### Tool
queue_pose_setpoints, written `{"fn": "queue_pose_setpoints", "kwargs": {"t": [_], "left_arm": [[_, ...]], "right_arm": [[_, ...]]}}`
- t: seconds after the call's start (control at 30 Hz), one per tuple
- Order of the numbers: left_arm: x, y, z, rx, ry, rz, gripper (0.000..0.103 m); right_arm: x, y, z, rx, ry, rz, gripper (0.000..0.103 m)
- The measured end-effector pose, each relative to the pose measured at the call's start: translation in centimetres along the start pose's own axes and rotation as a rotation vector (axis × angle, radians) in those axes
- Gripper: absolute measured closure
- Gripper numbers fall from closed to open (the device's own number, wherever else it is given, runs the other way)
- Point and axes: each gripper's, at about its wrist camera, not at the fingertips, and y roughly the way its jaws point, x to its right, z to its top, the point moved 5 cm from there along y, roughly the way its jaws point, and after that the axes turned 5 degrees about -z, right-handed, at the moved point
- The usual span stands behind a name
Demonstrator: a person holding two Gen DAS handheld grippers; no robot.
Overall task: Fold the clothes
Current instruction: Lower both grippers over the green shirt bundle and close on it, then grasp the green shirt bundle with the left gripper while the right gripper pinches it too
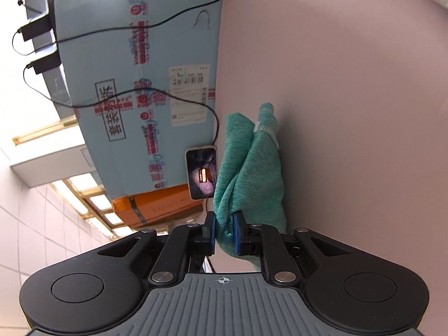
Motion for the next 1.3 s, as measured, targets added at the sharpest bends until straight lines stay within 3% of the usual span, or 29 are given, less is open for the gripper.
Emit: {"fn": "queue_pose_setpoints", "kwargs": {"t": [0.03, 0.1, 0.23, 0.3, 0.37, 0.4, 0.63, 1.0, 1.17, 1.23, 1.3], "left_arm": [[-0.6, 0.2, 0.1, -0.010, -0.022, 0.016, 0.085], [-1.9, 0.5, 0.0, -0.035, -0.101, 0.013, 0.086], [-2.2, 0.6, -0.1, -0.049, -0.118, 0.009, 0.086], [-2.1, 0.6, -0.2, -0.057, -0.125, 0.005, 0.086], [-2.6, 0.8, -0.2, -0.065, -0.159, -0.001, 0.086], [-2.7, 0.8, -0.2, -0.069, -0.172, -0.003, 0.086], [-2.9, 0.7, -0.1, -0.096, -0.209, -0.019, 0.086], [-3.5, 0.8, 0.1, -0.110, -0.214, -0.024, 0.085], [-3.7, 0.7, 0.1, -0.112, -0.217, -0.027, 0.083], [-3.7, 0.7, 0.0, -0.114, -0.222, -0.032, 0.079], [-3.5, 0.8, -0.2, -0.123, -0.225, -0.046, 0.068]], "right_arm": [[0.4, 0.0, 0.2, 0.006, 0.008, -0.016, 0.089], [1.3, -0.1, 0.6, 0.018, 0.023, -0.048, 0.089], [3.3, -0.4, 1.0, 0.040, 0.065, -0.127, 0.085], [4.4, -0.5, 0.9, 0.039, 0.101, -0.165, 0.074], [5.3, -0.5, 0.4, 0.021, 0.133, -0.184, 0.035], [5.6, -0.6, 0.1, 0.009, 0.143, -0.187, 0.029], [5.4, 2.1, -2.0, -0.073, 0.122, -0.177, 0.029], [3.9, 4.4, -1.9, 0.112, 0.135, -0.171, 0.029], [4.2, 4.3, -1.6, 0.113, 0.158, -0.146, 0.029], [4.4, 4.2, -1.5, 0.107, 0.157, -0.164, 0.035], [4.6, 4.1, -1.3, 0.112, 0.161, -0.178, 0.059]]}}
